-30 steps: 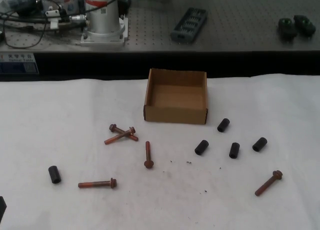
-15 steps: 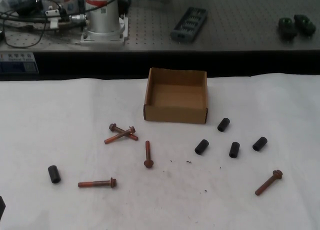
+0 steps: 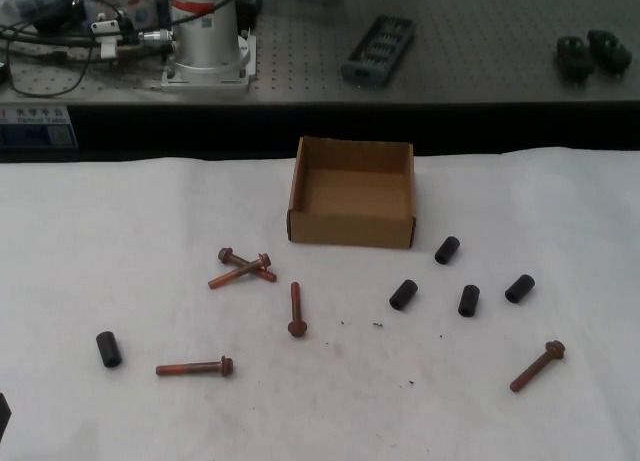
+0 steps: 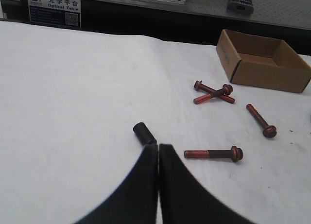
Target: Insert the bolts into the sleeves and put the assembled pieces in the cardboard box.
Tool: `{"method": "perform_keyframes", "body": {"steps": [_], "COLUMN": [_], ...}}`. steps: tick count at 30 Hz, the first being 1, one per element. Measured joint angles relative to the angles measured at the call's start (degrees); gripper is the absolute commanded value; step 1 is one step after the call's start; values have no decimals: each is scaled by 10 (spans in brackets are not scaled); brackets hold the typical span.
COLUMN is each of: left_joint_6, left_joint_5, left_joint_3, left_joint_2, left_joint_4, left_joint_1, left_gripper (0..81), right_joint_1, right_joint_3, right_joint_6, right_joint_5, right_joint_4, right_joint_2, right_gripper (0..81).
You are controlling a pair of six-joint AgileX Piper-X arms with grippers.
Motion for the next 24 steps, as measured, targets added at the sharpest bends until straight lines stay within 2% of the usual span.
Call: {"method": "perform_keyframes", "body": {"steps": [4, 6, 11, 15, 16, 18, 19, 24], "left_joint_6": [-5, -54, -97, -101, -97, -65, -55, -39], "left_joint_5": [0, 2, 32, 77, 87, 124, 136, 180], "left_joint_3": [0, 0, 0, 0, 0, 0, 0, 0], "left_joint_2": [0, 0, 0, 0, 0, 0, 0, 0], "left_joint_4": [-5, -11, -13, -13, -13, -2, 6, 26], "left_joint_1": [0, 0, 0, 0, 0, 0, 0, 0], "left_gripper": [6, 6, 6, 6, 6, 6, 6, 6], "right_joint_1": [0, 0, 0, 0, 0, 0, 0, 0], "right_joint_3": [0, 0, 0, 0, 0, 0, 0, 0], "right_joint_6": [0, 0, 2, 86, 114, 154, 160, 157], "right_joint_5": [0, 0, 0, -23, -44, -132, -188, -311], "right_joint_4": [0, 0, 0, -4, -5, -11, -23, -83], "right_joint_2": [0, 0, 0, 0, 0, 0, 0, 0], "right_gripper": [71, 71, 71, 71, 71, 71, 71, 71]}}
